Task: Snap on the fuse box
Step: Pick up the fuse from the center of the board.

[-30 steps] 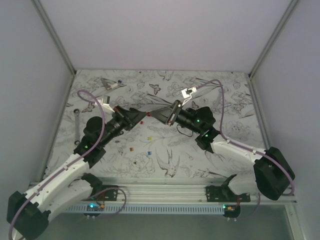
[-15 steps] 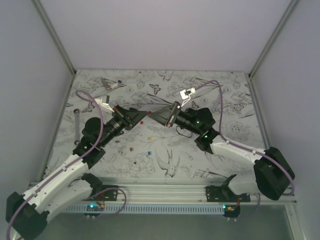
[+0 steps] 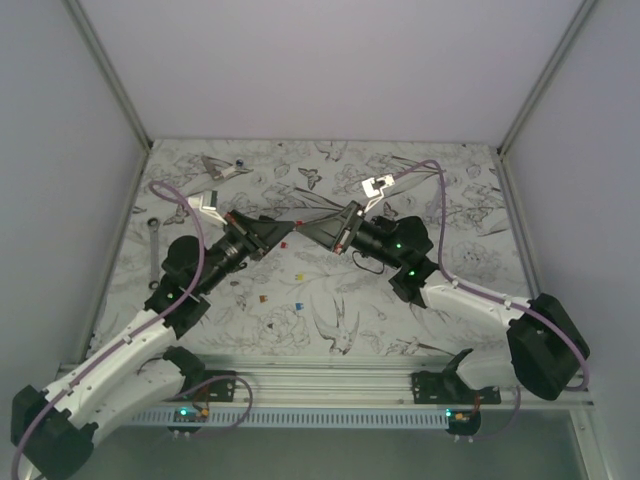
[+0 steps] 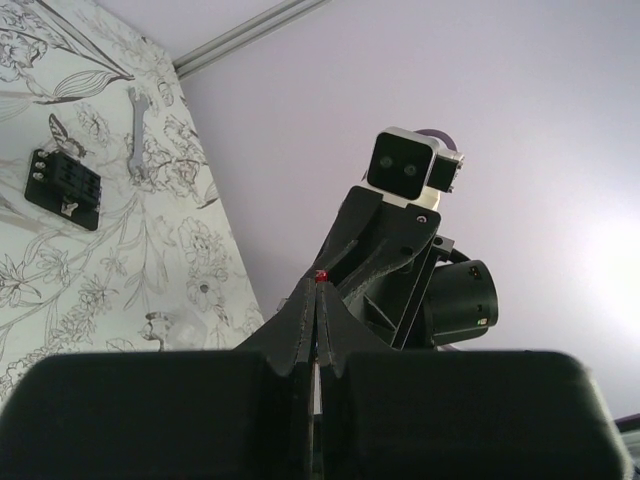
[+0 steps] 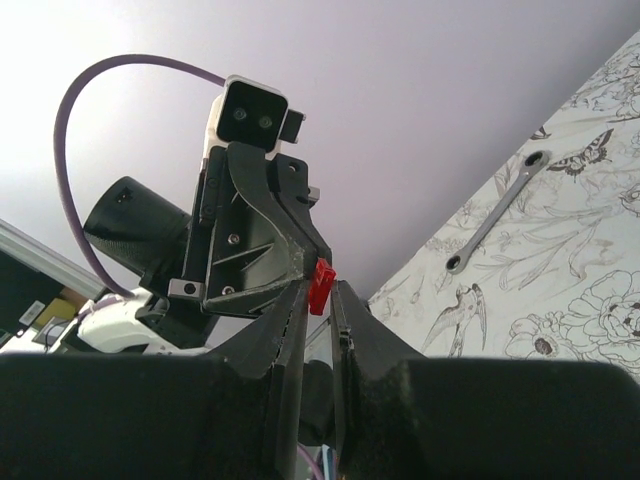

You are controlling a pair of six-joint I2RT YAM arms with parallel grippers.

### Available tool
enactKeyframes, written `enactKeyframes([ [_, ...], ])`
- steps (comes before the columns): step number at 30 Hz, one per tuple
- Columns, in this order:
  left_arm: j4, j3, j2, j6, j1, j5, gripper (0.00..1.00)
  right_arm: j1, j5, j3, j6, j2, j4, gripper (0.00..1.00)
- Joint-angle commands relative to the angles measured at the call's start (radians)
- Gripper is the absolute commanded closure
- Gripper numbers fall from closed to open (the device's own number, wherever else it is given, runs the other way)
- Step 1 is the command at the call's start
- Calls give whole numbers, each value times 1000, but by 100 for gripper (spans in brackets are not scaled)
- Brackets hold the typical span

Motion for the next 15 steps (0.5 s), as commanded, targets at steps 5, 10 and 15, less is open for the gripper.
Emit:
enactKeyframes([
  [5,43,13,-20,-17,-9,-15,100,6,19,-13,28,-2,77,82],
  [10,44,13,-21,-21,-13,-12,100,6,20,-15,33,-4,92,82],
  [15,44,13,-22,-19,-19,-15,100,6,21,-19,40,-6,107,82],
])
